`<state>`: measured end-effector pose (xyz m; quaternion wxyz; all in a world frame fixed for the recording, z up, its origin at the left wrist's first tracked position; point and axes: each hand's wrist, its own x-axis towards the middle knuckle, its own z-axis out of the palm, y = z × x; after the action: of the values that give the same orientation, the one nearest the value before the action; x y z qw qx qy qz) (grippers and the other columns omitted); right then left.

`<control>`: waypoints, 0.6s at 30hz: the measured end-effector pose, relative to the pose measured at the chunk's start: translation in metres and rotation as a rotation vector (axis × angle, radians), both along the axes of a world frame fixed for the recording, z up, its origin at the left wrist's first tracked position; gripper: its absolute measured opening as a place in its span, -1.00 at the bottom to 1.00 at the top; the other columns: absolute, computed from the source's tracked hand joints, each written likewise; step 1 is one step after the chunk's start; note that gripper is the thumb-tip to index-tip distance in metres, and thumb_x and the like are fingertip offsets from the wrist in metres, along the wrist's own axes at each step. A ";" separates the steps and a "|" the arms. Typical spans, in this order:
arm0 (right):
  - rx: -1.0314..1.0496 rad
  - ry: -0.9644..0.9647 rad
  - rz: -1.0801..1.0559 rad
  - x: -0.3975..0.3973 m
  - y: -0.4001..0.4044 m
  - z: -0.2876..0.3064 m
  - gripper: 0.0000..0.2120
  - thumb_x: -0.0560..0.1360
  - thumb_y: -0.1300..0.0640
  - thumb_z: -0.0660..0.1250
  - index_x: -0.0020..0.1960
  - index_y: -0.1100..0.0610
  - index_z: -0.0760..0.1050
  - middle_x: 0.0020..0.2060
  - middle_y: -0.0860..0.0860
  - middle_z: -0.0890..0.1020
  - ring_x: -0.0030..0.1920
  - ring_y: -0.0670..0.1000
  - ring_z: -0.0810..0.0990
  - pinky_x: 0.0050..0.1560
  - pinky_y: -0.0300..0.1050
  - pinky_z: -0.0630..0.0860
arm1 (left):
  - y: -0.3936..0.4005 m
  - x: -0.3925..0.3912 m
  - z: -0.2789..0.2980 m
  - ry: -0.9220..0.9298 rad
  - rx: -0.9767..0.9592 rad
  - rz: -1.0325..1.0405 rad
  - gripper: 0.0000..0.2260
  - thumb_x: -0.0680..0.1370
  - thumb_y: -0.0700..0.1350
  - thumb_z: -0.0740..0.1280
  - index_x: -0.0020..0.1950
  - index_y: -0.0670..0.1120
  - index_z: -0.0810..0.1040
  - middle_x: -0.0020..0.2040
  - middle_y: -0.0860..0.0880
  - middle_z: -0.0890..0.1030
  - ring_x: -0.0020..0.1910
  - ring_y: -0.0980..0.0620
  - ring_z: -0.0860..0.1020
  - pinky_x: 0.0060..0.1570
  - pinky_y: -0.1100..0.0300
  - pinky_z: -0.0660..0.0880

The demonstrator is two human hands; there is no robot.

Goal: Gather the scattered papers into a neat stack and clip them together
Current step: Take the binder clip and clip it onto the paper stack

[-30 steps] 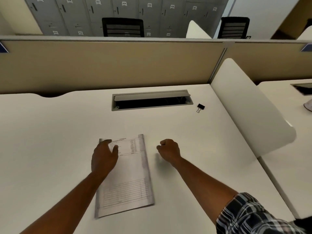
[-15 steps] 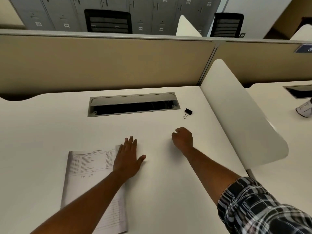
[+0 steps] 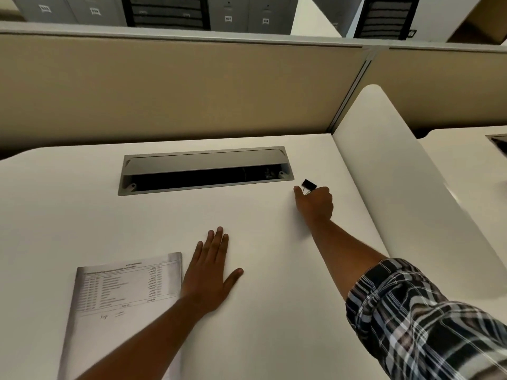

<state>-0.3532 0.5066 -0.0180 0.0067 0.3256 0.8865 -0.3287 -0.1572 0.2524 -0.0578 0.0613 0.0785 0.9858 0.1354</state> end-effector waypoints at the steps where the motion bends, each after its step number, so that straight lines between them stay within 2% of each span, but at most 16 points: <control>1: 0.004 -0.006 -0.010 -0.002 0.001 -0.002 -0.32 0.43 -0.24 0.46 0.29 0.24 0.40 0.23 0.17 0.57 0.25 0.25 0.58 0.16 0.08 0.54 | 0.001 0.000 0.001 -0.001 -0.002 -0.005 -0.27 0.60 0.32 -0.03 0.60 -0.07 -0.21 0.59 0.02 -0.31 0.56 0.04 -0.32 0.52 0.02 -0.15; 8: -0.003 -0.011 -0.065 -0.021 0.000 -0.008 -0.28 0.41 -0.28 0.45 0.31 0.22 0.38 0.22 0.16 0.58 0.20 0.26 0.60 0.14 0.11 0.55 | 0.001 -0.005 0.000 -0.003 -0.012 -0.001 -0.26 0.61 0.32 -0.02 0.60 -0.08 -0.20 0.60 0.00 -0.28 0.57 0.01 -0.28 0.52 0.01 -0.13; 18: 0.097 0.021 0.003 -0.007 -0.007 -0.013 -0.43 0.46 -0.16 0.37 0.26 0.24 0.41 0.18 0.16 0.58 0.19 0.25 0.59 0.09 0.09 0.54 | -0.004 -0.009 -0.002 -0.052 -0.020 -0.030 -0.24 0.59 0.35 -0.05 0.59 -0.08 -0.22 0.59 -0.01 -0.30 0.56 0.02 -0.32 0.51 0.03 -0.18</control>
<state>-0.3601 0.5000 -0.0310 -0.0177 0.3207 0.9020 -0.2885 -0.1666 0.2480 -0.0599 0.0899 0.0890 0.9839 0.1264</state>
